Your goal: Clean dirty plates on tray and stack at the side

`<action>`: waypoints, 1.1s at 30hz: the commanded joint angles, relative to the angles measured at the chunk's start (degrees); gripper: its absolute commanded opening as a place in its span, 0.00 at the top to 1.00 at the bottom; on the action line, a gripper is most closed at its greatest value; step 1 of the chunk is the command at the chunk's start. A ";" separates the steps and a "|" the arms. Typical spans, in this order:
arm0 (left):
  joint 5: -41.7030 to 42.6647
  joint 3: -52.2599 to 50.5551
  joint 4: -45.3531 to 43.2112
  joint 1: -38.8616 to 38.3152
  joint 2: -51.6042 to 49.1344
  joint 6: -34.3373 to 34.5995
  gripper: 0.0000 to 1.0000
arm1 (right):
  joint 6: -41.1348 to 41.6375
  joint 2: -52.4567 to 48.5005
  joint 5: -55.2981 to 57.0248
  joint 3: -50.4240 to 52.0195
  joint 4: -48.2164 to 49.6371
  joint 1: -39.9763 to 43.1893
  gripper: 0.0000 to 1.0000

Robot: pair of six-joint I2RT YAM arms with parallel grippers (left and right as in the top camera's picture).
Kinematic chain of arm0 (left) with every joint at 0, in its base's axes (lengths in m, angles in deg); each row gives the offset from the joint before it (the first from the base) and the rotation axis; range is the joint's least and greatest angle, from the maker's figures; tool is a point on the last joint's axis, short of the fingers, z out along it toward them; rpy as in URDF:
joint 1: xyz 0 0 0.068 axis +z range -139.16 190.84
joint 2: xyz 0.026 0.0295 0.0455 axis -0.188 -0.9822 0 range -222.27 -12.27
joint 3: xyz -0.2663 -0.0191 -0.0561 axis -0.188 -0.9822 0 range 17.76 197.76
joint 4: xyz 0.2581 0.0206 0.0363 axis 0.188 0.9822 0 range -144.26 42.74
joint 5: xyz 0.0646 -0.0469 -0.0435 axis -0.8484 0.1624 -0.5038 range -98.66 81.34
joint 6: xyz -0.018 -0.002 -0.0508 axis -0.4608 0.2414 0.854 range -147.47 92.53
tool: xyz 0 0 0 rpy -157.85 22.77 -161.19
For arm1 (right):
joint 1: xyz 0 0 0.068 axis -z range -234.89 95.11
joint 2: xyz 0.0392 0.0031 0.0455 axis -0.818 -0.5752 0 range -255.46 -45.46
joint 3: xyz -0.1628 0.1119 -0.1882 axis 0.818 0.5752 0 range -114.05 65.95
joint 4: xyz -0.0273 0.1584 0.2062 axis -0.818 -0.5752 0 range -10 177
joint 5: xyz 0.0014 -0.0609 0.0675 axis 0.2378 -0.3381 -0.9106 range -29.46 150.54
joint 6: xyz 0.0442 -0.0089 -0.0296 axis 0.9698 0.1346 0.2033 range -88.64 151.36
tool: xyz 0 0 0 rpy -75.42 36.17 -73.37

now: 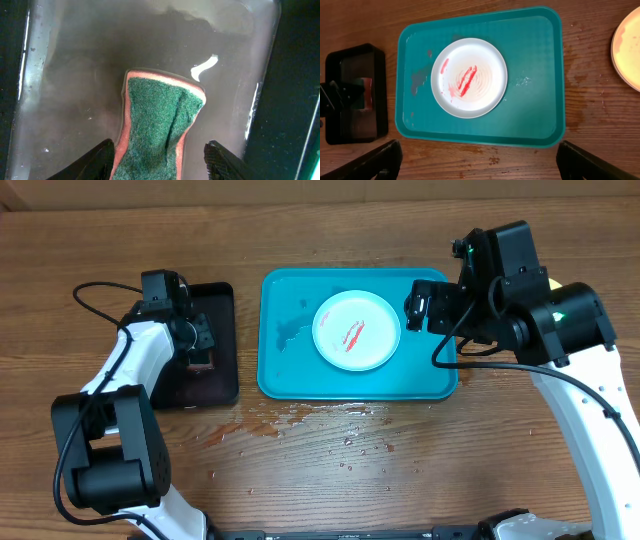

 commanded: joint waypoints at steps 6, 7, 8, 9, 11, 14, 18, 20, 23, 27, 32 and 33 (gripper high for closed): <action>0.63 0.79 -1.16 0.24 -3.41 0.83 0.43 | -0.22 0.72 0.00 -1.09 0.35 0.22 0.00; 0.61 0.79 -1.36 0.24 -3.41 0.83 0.43 | -0.20 0.72 0.00 -1.09 0.37 0.22 0.00; 0.61 0.79 -1.62 0.24 -3.45 0.83 0.43 | -0.20 0.72 0.00 -1.09 0.37 0.22 0.00; 0.61 0.79 -1.84 0.24 -3.50 0.83 0.43 | -0.20 0.72 0.00 -1.09 0.37 0.22 0.00; 0.63 0.79 -2.14 0.24 -3.58 0.83 0.44 | -0.22 0.72 0.00 -1.09 0.35 0.22 0.00; 0.63 0.79 -2.36 0.24 -3.58 0.83 0.48 | -0.20 0.72 0.00 -1.09 0.37 0.22 0.00; 0.61 0.79 -2.34 0.24 -3.58 0.83 0.51 | -0.22 0.72 0.00 -1.09 0.35 0.22 0.00; 0.63 0.79 -2.34 0.24 -3.58 0.83 0.51 | -0.22 0.72 0.00 -1.09 0.35 0.22 0.00; 0.66 0.79 -2.43 0.24 -3.58 0.83 0.58 | -0.22 0.72 0.00 -1.09 0.35 0.22 0.00; 0.66 0.79 -2.58 0.24 -3.58 0.83 0.40 | -0.20 0.72 -0.02 -1.09 0.33 0.22 0.00; 0.66 0.79 -2.78 0.24 -3.58 0.81 0.36 | -0.20 0.72 -0.02 -1.09 0.09 0.22 0.00; 0.66 0.79 -2.86 0.24 -3.61 0.81 0.36 | -0.20 0.72 -0.02 -1.09 0.02 0.22 0.00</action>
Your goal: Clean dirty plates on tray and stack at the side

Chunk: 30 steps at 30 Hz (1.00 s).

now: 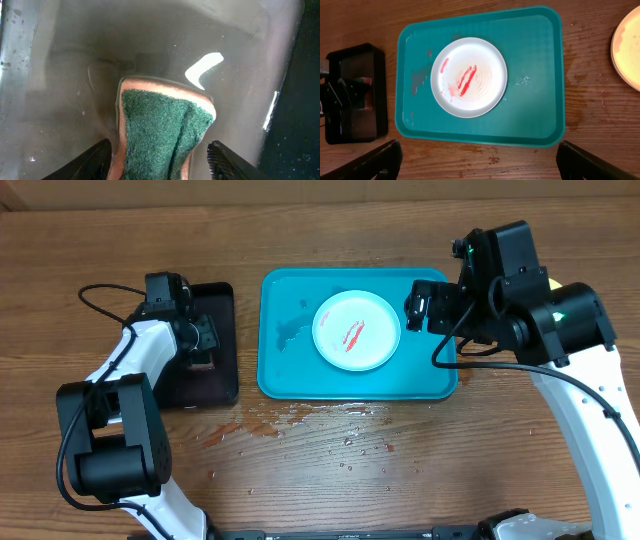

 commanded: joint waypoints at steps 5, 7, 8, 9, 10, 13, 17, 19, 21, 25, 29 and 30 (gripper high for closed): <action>0.48 0.79 -0.46 0.24 -0.61 0.44 0.45 | -0.20 0.72 -0.04 -1.09 0.09 0.22 0.00; 0.48 0.76 -0.55 0.24 -0.61 0.44 0.48 | -0.20 0.72 -0.04 -1.09 0.09 0.22 0.00; 0.48 0.76 -0.59 0.24 -0.61 0.42 0.48 | -0.20 0.72 -0.04 -1.09 0.09 0.22 0.00; 0.48 0.76 -0.59 0.24 -0.61 0.44 0.49 | -0.20 0.72 -0.04 -1.09 0.09 0.22 0.00; 0.46 0.68 -0.68 0.24 -0.61 0.42 0.48 | -0.20 0.72 -0.04 -1.09 0.07 0.22 0.00; 0.46 0.15 -1.20 0.24 -0.66 0.42 0.48 | -0.20 0.72 -0.04 -1.09 0.07 0.22 0.00; 0.48 -0.42 -1.64 0.24 -0.85 0.44 0.49 | -0.20 0.72 -0.04 -1.09 0.07 0.22 0.00; 0.48 -0.42 -1.84 0.24 -1.51 0.44 0.50 | -0.20 0.72 -0.04 -1.09 0.07 0.22 0.00; 0.92 -0.42 -1.84 0.24 -2.40 0.44 0.54 | -0.20 0.72 -0.04 -1.09 0.04 0.22 0.00; 2.47 -0.42 -1.86 0.24 -3.39 0.66 0.60 | -0.20 0.72 -0.04 -1.09 0.09 0.22 0.00; 2.43 -0.26 -2.12 0.26 -3.19 0.90 0.67 | -0.20 0.72 -0.04 -1.09 0.09 0.22 0.00; 2.43 -0.24 -2.12 0.26 -3.19 0.90 0.71 | -0.20 0.72 -0.02 -1.09 0.09 0.22 0.00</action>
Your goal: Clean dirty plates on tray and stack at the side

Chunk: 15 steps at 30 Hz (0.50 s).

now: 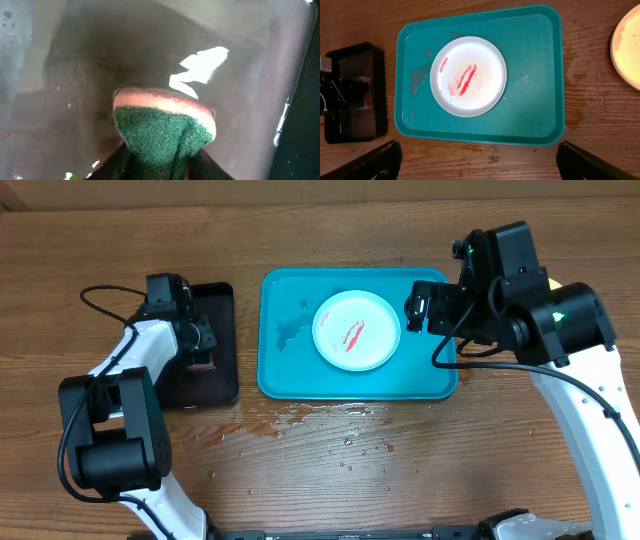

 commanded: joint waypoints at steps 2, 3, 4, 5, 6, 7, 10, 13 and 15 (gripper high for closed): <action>1.90 -0.22 0.02 0.15 -1.25 0.15 0.84 | -0.20 0.72 -0.02 -1.09 0.28 0.22 0.00; 1.90 -0.20 0.20 0.15 -1.25 0.15 0.92 | -0.22 0.72 -0.02 -1.09 0.31 0.22 0.00; 1.92 -0.04 0.52 0.15 -1.25 0.15 0.96 | -0.22 0.72 -0.02 -1.09 0.31 0.22 0.00; 1.90 0.22 1.05 0.15 -1.25 0.15 0.96 | -0.20 0.72 -0.02 -1.09 0.28 0.22 0.00; 1.90 0.63 1.77 0.15 -1.22 0.15 0.96 | -0.22 0.72 -0.02 -1.09 0.28 0.22 0.00; 1.90 1.09 2.49 0.15 -1.11 0.15 0.96 | -0.22 0.72 -0.02 -1.09 0.31 0.22 0.00; 1.22 2.99 5.07 0.13 0.02 0.11 0.96 | -0.22 0.72 -0.02 -1.09 0.33 0.22 0.00; -0.68 5.53 8.17 0.13 2.54 0.09 0.96 | -0.22 0.72 0.00 -1.09 0.33 0.22 0.00; -1.95 7.10 10.05 0.13 4.83 0.07 0.96 | -0.22 0.72 0.00 -1.09 0.33 0.22 0.00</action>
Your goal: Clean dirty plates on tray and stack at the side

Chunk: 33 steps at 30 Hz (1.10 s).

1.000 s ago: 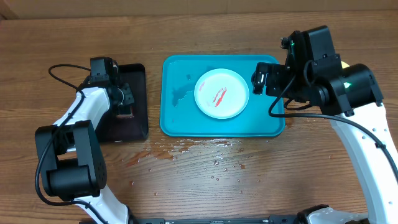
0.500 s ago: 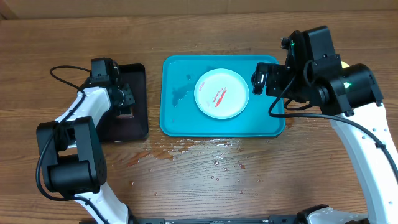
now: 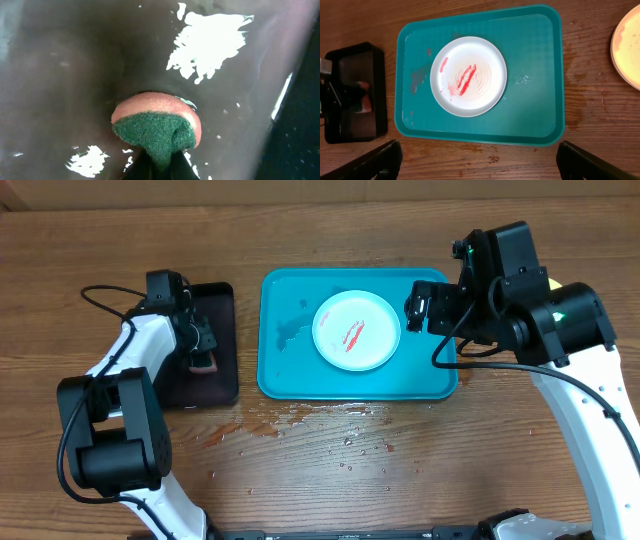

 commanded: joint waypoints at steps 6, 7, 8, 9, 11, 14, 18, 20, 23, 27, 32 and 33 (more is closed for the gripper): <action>-7.48 4.66 2.91 0.17 11.04 -0.04 0.96 | -0.22 0.72 0.00 -1.09 0.33 0.22 0.00; -7.85 4.66 3.15 0.17 11.06 -0.09 0.96 | -0.22 0.72 0.00 -1.09 0.33 0.22 0.00; -7.69 4.66 3.80 0.17 11.04 -0.39 0.96 | -0.24 0.72 0.00 -1.09 0.33 0.22 0.00; -6.99 4.66 5.16 0.15 11.04 -0.44 0.96 | -0.24 0.72 0.00 -1.09 0.33 0.22 0.00; -6.84 4.37 6.62 0.15 11.34 -0.42 0.96 | -0.24 0.72 0.00 -1.09 0.24 0.22 0.00; -6.99 3.43 4.57 0.15 11.15 -0.04 0.96 | -0.24 0.72 -0.02 -1.09 0.72 0.22 0.00; -3.41 3.43 4.72 0.35 11.19 0.98 0.96 | -0.24 0.72 0.00 -1.09 0.15 0.22 0.00; -3.45 3.43 4.68 0.20 11.19 1.38 0.96 | -0.24 0.72 0.00 -1.09 0.11 0.22 0.00; -3.61 3.43 5.31 0.22 11.19 2.19 0.96 | -0.24 0.72 0.00 -1.09 -0.04 0.22 0.00; -7.30 3.43 7.17 0.20 11.19 6.23 0.96 | -0.24 0.72 0.00 -1.09 -0.09 0.22 0.00; -8.70 3.43 8.46 0.31 11.19 7.87 0.96 | -0.24 0.72 0.00 -1.09 -0.11 0.22 0.00; -3.87 3.43 7.04 0.63 11.19 4.72 0.96 | -0.24 0.72 0.00 -1.09 -0.11 0.22 0.00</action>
